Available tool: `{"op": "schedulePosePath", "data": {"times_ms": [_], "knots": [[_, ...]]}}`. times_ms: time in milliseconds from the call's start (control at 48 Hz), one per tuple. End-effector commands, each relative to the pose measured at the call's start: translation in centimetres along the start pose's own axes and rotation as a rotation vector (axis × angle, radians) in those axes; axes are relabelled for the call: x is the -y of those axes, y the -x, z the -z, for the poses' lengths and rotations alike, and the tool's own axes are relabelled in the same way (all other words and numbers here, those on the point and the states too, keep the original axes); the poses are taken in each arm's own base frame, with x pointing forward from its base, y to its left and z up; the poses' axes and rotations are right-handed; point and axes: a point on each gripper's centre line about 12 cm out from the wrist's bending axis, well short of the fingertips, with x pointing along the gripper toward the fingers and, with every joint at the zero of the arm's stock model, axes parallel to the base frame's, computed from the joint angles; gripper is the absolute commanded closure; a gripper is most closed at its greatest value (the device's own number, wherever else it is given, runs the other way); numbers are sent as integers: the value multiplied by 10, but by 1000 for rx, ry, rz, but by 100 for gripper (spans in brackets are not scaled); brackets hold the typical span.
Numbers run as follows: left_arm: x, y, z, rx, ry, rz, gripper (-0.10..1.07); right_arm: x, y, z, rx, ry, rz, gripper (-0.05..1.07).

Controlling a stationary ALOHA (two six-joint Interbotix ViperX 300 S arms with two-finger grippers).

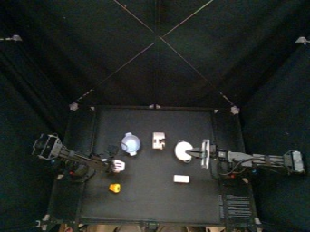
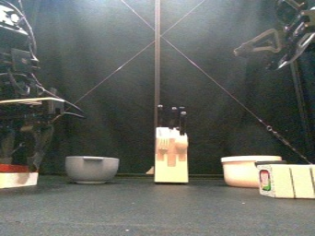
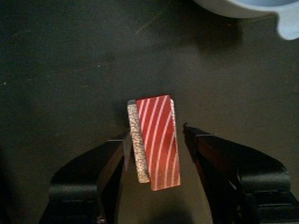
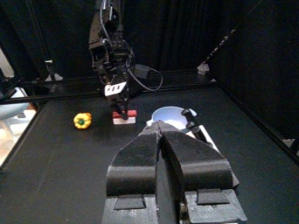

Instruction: Grab and place salmon sushi in bowl

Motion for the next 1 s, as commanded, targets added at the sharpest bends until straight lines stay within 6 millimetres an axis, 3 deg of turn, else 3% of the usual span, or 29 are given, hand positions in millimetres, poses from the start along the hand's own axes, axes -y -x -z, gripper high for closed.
{"op": "schedulePosePath", "data": {"times_ms": [0,979], "knots": [[5,4,-1,1,4,20,11,0,-2,-9,23,-1,-1,100],[-1,-12,9,-43,12,-6,14,0,0,-9,28,5,-1,101]]}}
